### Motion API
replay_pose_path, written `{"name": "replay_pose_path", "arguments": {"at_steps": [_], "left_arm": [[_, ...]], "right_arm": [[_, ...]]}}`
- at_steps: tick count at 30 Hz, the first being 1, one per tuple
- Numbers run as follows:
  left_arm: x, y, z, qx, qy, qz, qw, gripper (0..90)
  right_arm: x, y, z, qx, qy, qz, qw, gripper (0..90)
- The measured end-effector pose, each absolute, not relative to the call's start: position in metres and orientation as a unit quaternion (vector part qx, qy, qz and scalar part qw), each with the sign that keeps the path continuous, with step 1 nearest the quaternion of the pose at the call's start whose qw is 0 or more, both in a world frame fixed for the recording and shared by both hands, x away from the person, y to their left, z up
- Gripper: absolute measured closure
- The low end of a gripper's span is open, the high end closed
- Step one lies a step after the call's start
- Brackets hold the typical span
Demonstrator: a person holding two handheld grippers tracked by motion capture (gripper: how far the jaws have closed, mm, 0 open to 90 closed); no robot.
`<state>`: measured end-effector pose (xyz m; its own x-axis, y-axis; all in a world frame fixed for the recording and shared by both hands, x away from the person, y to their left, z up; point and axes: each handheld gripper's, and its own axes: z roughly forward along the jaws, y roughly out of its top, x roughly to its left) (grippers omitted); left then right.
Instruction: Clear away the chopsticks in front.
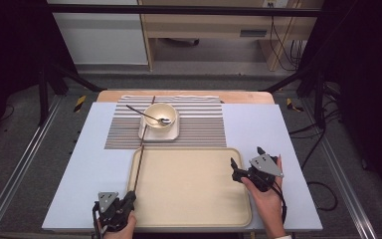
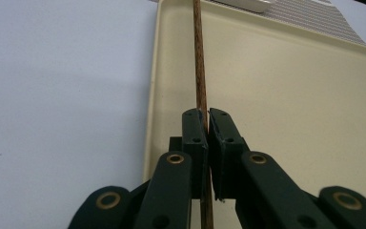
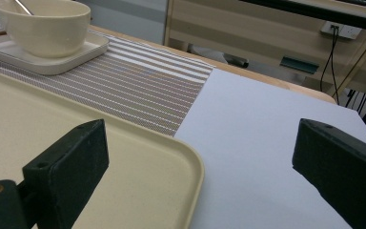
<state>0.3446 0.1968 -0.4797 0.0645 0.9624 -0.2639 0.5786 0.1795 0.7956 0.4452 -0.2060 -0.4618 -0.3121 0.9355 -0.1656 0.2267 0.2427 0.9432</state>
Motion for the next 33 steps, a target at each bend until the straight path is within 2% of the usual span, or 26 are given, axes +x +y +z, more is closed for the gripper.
{"name": "replay_pose_path", "arguments": {"at_steps": [33], "left_arm": [[0.3416,0.1975,-0.4831,0.599,0.646,0.226,0.415,85.7]], "right_arm": [[0.4452,-0.2051,-0.4622,0.428,0.681,0.441,0.398,5.1]]}}
